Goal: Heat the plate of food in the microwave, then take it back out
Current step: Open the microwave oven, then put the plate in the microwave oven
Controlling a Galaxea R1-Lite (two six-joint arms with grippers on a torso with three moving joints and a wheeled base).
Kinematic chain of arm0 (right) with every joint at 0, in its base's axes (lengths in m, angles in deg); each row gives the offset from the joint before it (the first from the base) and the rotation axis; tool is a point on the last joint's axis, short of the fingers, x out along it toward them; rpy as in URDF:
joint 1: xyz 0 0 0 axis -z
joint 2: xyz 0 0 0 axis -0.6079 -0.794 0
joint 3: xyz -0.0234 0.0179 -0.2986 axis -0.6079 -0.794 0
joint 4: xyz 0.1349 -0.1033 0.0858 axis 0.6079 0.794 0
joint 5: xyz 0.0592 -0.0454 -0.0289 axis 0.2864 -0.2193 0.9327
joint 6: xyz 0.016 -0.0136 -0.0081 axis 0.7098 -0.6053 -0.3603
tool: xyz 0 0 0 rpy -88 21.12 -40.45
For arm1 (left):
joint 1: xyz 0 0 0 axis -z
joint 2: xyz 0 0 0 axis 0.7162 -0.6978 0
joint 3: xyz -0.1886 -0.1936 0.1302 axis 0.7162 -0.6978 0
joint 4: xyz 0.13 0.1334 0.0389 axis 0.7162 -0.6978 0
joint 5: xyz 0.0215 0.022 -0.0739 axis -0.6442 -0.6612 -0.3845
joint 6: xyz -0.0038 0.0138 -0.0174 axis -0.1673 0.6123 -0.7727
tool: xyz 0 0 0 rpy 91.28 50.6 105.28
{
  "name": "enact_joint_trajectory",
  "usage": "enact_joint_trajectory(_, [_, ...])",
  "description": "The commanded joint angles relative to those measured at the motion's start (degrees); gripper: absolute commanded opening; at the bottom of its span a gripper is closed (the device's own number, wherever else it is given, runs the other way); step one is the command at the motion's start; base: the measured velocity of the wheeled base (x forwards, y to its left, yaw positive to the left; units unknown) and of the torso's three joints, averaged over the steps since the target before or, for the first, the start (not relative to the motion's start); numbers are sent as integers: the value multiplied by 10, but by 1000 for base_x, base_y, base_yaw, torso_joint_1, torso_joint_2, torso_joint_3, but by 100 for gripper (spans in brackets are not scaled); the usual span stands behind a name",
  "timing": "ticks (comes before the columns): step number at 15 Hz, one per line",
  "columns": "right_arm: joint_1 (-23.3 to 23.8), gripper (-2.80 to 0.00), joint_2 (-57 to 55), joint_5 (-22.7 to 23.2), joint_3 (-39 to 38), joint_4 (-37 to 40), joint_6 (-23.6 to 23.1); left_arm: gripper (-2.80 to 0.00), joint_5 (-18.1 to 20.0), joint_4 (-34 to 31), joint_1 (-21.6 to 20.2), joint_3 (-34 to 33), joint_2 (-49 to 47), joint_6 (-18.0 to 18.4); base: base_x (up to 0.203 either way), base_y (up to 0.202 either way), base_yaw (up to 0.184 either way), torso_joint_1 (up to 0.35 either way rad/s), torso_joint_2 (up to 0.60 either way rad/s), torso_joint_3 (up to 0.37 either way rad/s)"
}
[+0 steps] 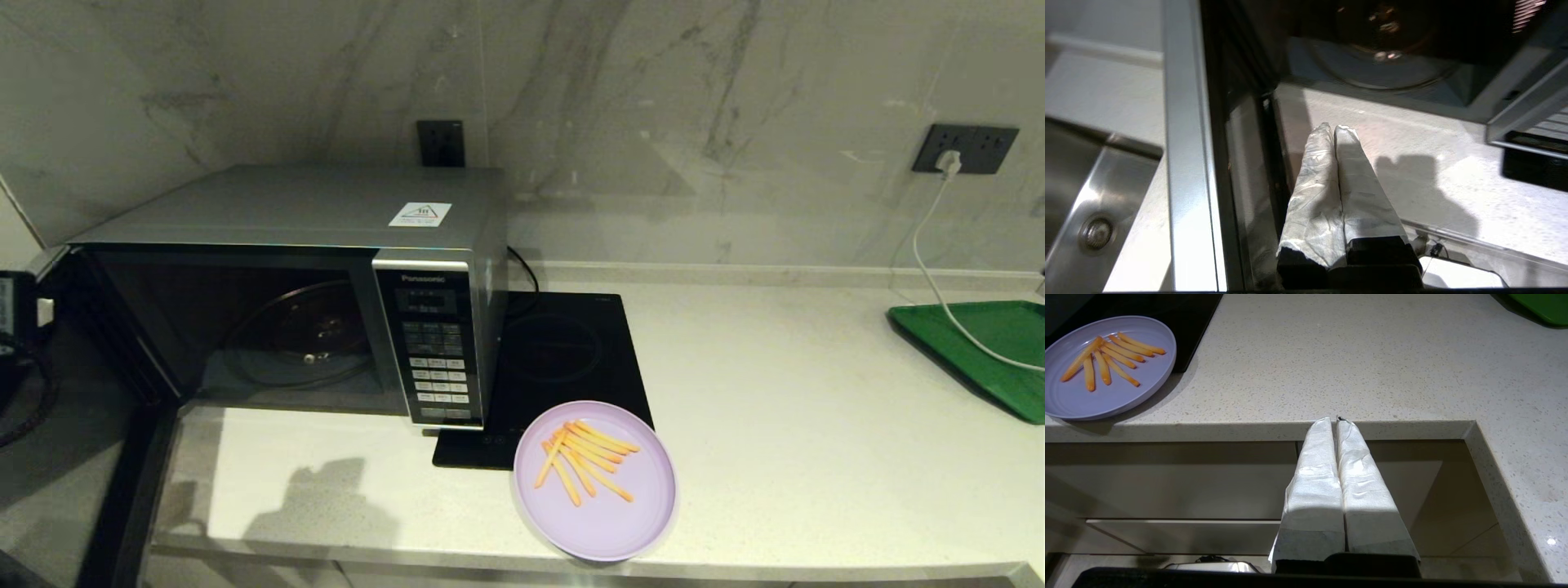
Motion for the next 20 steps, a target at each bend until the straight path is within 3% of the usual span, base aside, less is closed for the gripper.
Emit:
enact_joint_trajectory(1, [0, -280, 0, 0, 0, 1, 0, -280, 1, -14, -45, -12, 14, -1, 0, 0, 0, 0, 0, 0])
enact_joint_trajectory(6, [0, -280, 0, 0, -1, 1, 0, -280, 7, -16, -143, -98, 7, 3, 0, 0, 0, 0, 0, 0])
enact_joint_trajectory(10, [0, -280, 0, 0, 0, 1, 0, -280, 28, -8, -216, -109, 4, 8, 0, 0, 0, 0, 0, 0])
enact_joint_trajectory(14, [0, -280, 0, 0, 0, 1, 0, -280, 26, 84, -288, -132, 11, 57, 0, 0, 0, 0, 0, 0])
enact_joint_trajectory(17, [0, -280, 0, 0, 0, 1, 0, -280, 39, 108, -303, -135, 11, 63, 0, 0, 0, 0, 0, 0])
enact_joint_trajectory(20, [0, -280, 0, 0, 0, 1, 0, -280, 104, 109, -291, -148, 17, 64, 0, 0, 0, 0, 0, 0])
